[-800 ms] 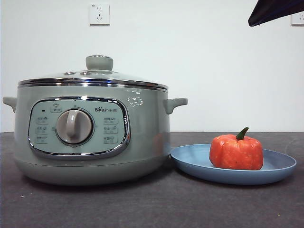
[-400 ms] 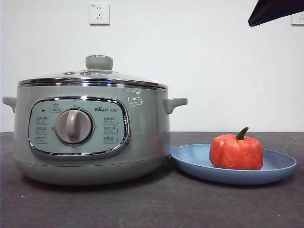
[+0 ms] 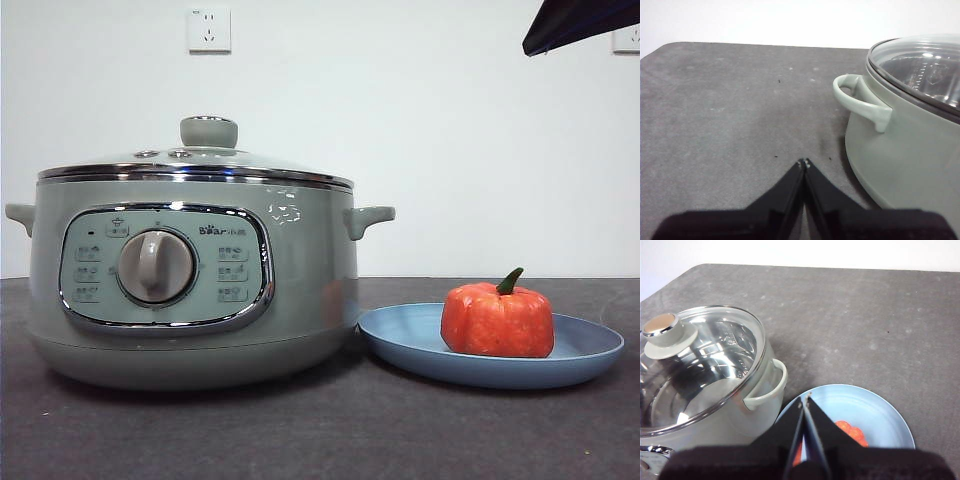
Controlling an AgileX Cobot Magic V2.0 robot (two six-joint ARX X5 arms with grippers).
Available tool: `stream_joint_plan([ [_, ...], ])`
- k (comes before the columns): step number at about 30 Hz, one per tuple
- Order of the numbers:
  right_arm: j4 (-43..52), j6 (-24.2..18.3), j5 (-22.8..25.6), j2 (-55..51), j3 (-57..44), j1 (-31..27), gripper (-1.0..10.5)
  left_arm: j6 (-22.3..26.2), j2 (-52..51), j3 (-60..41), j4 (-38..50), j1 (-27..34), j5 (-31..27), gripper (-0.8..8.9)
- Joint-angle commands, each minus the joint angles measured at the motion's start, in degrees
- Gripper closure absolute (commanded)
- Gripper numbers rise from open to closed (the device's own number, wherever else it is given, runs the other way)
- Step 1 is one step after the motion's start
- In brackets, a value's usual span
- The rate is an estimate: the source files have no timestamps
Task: Take the pumpkin out from the steamer,put the pumpkin in the blue plate,close the lid
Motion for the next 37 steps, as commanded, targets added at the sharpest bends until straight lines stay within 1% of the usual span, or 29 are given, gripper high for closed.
stream_joint_plan([
  [1,-0.2,-0.1,0.2,0.0,-0.1,0.0,9.6,-0.4,-0.2,-0.8,-0.1,0.2,0.1,8.17],
  [4,-2.5,-0.6,0.0,-1.1,-0.1,0.1,9.6,-0.3,-0.2,-0.8,-0.1,0.2,0.1,8.17],
  [6,-4.6,-3.3,1.7,-3.5,-0.1,-0.4,9.6,-0.3,-0.2,-0.8,-0.1,0.2,0.1,8.17],
  [8,-5.2,-6.2,1.8,-6.6,-0.7,-1.7,9.6,-0.3,-0.2,-0.8,-0.1,0.2,0.0,8.17],
  [10,-3.7,-9.3,0.7,-10.3,-2.6,-4.7,9.6,-0.4,-0.2,-0.8,-0.1,0.2,0.1,8.17],
  [11,-2.7,-10.2,-0.6,-12.1,-3.9,-6.4,9.6,-0.4,-0.2,-0.8,-0.1,0.2,0.1,8.17],
  [13,1.4,-11.5,-6.8,-16.6,-8.4,-11.5,9.6,-0.3,-0.2,-0.8,-0.1,0.2,0.0,8.17],
  [16,8.0,-11.1,-15.5,-23.1,-16.6,-19.6,9.6,-0.3,-0.2,-0.8,-0.1,0.2,0.1,8.17],
  [19,11.7,-10.4,-18.5,-28.8,-24.1,-25.9,9.6,-0.4,-0.2,-0.8,-0.1,0.2,0.0,8.17],
  [22,12.0,-10.4,-19.8,-33.4,-29.5,-29.3,9.6,-0.3,-0.2,-0.8,-0.1,0.2,0.0,8.17],
  [29,11.4,-10.4,-19.6,-38.9,-36.3,-30.8,9.6,-0.3,-0.2,-0.8,-0.1,0.2,0.0,8.17],
  [33,11.2,-9.3,-19.6,-40.1,-38.9,-30.8,9.6,-0.4,-0.2,-0.8,-0.1,0.2,0.0,8.17],
  [37,7.4,-8.8,-19.6,-40.8,-38.9,-30.8,9.6,-0.3,-0.2,-0.8,-0.1,0.2,0.0,8.17],
])
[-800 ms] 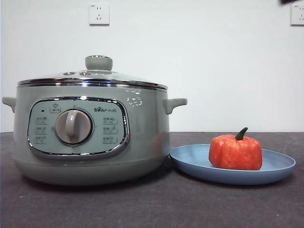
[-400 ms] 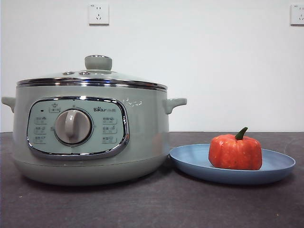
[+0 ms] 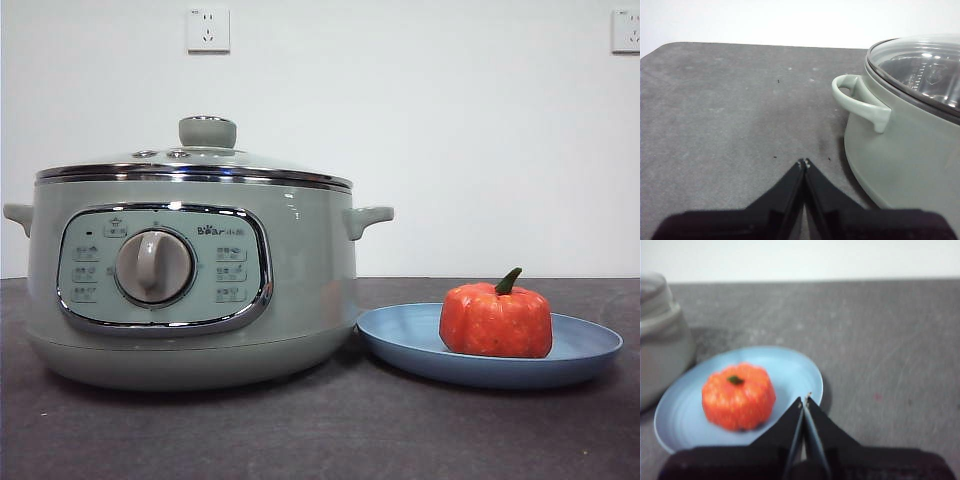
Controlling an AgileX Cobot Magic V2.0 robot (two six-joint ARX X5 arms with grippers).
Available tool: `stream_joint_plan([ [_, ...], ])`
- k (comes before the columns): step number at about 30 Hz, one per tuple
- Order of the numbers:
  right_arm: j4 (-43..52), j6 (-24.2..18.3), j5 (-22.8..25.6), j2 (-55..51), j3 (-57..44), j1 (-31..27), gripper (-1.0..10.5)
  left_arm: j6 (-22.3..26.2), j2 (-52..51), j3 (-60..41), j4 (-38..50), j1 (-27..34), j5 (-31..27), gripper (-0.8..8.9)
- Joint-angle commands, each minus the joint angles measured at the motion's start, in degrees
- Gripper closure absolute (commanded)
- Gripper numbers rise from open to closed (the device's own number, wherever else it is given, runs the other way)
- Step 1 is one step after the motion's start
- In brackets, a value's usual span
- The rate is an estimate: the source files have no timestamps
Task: Take the pumpkin out from the steamer,put the pumpkin in the blue plate,close the lid
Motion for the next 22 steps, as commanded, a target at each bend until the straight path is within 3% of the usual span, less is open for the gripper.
stream_joint_plan([
  [1,-0.7,0.9,0.0,-0.3,-0.5,0.0,9.6,-0.3,-0.2,-0.8,-0.1,0.2,0.0,8.17],
  [22,-0.6,2.1,0.3,0.1,-0.5,0.0,9.6,-0.4,-0.2,-0.8,-0.2,0.2,0.0,8.17],
])
